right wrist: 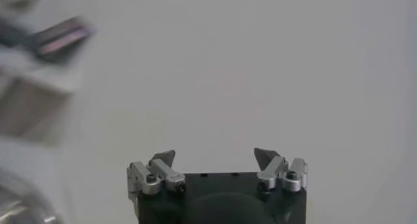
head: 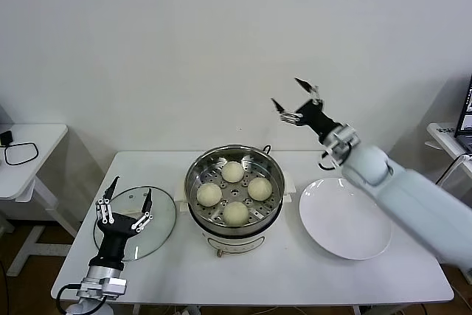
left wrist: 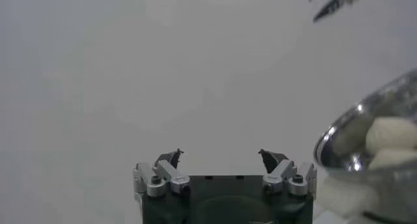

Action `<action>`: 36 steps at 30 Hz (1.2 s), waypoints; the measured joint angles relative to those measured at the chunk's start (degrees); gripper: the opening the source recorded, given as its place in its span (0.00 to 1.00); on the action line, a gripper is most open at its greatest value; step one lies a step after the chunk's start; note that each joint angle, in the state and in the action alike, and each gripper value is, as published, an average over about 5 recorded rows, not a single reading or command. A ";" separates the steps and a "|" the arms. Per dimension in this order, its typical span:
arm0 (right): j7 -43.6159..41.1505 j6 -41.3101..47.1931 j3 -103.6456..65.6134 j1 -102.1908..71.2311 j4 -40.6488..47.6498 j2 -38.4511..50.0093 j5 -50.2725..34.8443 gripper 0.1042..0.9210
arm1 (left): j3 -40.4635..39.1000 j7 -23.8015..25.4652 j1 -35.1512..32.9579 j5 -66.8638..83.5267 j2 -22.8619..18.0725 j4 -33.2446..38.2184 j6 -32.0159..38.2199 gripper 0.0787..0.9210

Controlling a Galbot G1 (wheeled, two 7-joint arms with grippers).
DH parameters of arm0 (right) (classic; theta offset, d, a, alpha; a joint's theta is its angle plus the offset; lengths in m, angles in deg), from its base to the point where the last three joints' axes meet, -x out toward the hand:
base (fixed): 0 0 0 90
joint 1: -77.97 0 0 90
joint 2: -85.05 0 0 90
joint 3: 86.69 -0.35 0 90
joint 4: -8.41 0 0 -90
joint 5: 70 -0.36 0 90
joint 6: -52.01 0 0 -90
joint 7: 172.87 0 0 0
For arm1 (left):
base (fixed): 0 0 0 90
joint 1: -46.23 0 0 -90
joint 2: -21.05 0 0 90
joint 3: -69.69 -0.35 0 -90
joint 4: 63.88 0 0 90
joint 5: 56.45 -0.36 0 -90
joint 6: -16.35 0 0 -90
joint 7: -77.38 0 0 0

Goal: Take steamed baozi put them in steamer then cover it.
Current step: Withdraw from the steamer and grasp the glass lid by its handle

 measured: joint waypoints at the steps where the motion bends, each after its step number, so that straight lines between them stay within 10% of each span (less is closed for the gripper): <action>1: 0.68 -0.63 -2.94 -3.07 -0.01 -0.67 0.42 0.88 | 0.21 -0.27 0.06 -1.58 0.15 -0.63 0.37 0.88; 36: 3.72 -6.26 -44.01 -49.69 -4.41 -20.52 11.65 0.88 | 1.21 -11.68 9.18 -42.41 1.39 -30.29 4.47 0.88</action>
